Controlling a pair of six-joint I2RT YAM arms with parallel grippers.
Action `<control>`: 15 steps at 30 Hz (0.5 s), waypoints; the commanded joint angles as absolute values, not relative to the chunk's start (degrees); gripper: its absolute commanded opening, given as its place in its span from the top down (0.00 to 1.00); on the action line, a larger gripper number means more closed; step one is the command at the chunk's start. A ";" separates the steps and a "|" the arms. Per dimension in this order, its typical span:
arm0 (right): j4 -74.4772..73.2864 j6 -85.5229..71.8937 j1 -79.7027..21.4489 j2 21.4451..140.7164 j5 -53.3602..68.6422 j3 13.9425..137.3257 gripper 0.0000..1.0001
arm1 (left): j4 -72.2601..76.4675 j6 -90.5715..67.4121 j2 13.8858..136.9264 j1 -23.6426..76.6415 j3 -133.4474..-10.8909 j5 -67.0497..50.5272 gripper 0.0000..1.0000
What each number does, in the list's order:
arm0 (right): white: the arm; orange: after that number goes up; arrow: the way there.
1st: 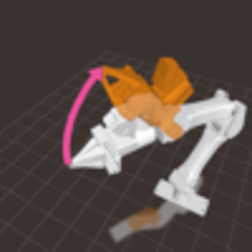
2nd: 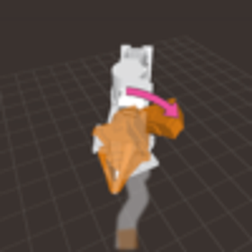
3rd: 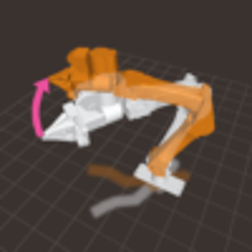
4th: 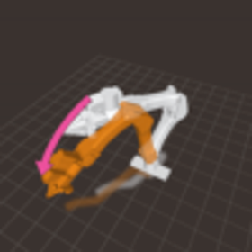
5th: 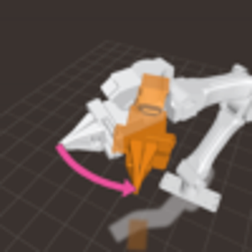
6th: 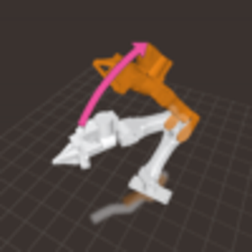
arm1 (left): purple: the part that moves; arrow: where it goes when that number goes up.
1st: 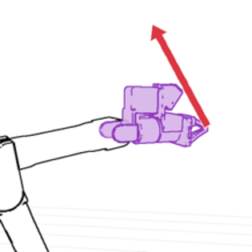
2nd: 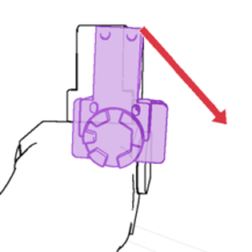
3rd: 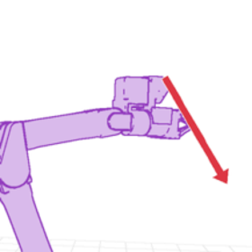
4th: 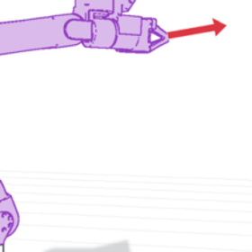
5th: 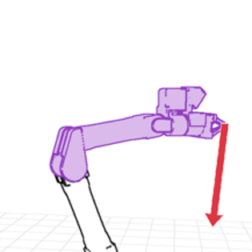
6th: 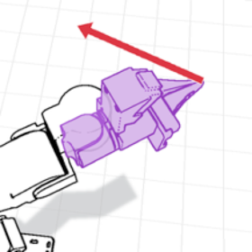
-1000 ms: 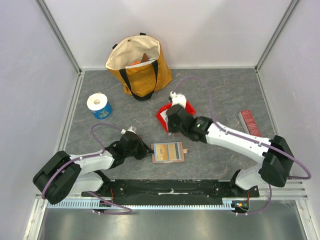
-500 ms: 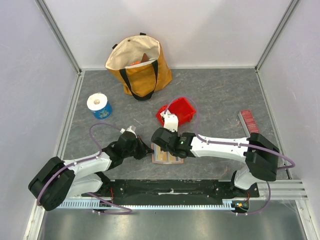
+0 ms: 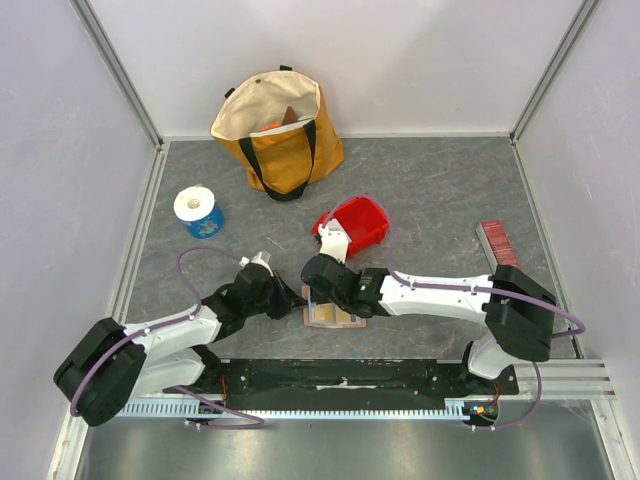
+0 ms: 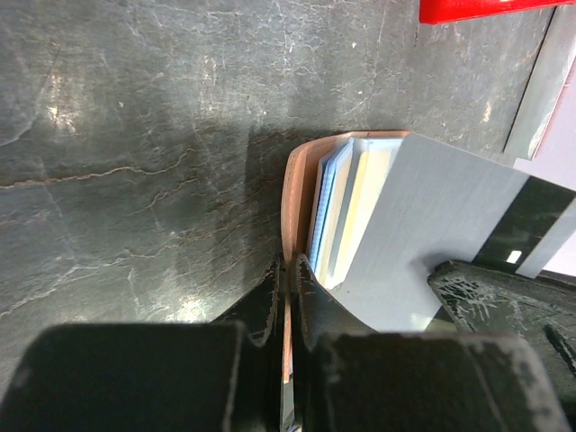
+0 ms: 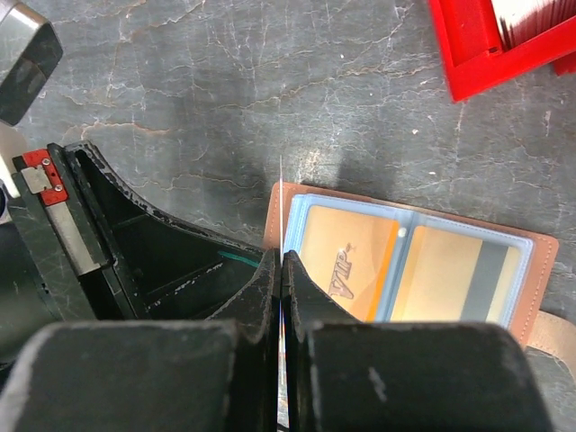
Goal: Put the credit cards into the card holder
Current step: Insert the credit card into the card holder.
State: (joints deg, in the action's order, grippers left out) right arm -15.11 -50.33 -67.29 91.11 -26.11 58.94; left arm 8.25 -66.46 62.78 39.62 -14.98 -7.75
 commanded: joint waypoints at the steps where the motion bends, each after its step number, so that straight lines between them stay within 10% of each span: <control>1: -13.09 -49.66 -67.41 92.90 -26.54 60.91 1.00 | 8.26 -64.86 61.79 39.46 -14.76 -8.35 0.98; 15: -13.45 -50.45 -67.32 93.17 -28.12 61.35 1.00 | 8.26 -65.04 61.26 39.37 -14.59 -8.35 0.98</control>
State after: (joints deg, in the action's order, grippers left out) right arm -14.35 -49.93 -67.29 93.86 -25.82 58.98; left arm 7.75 -66.46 62.17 39.59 -14.66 -7.75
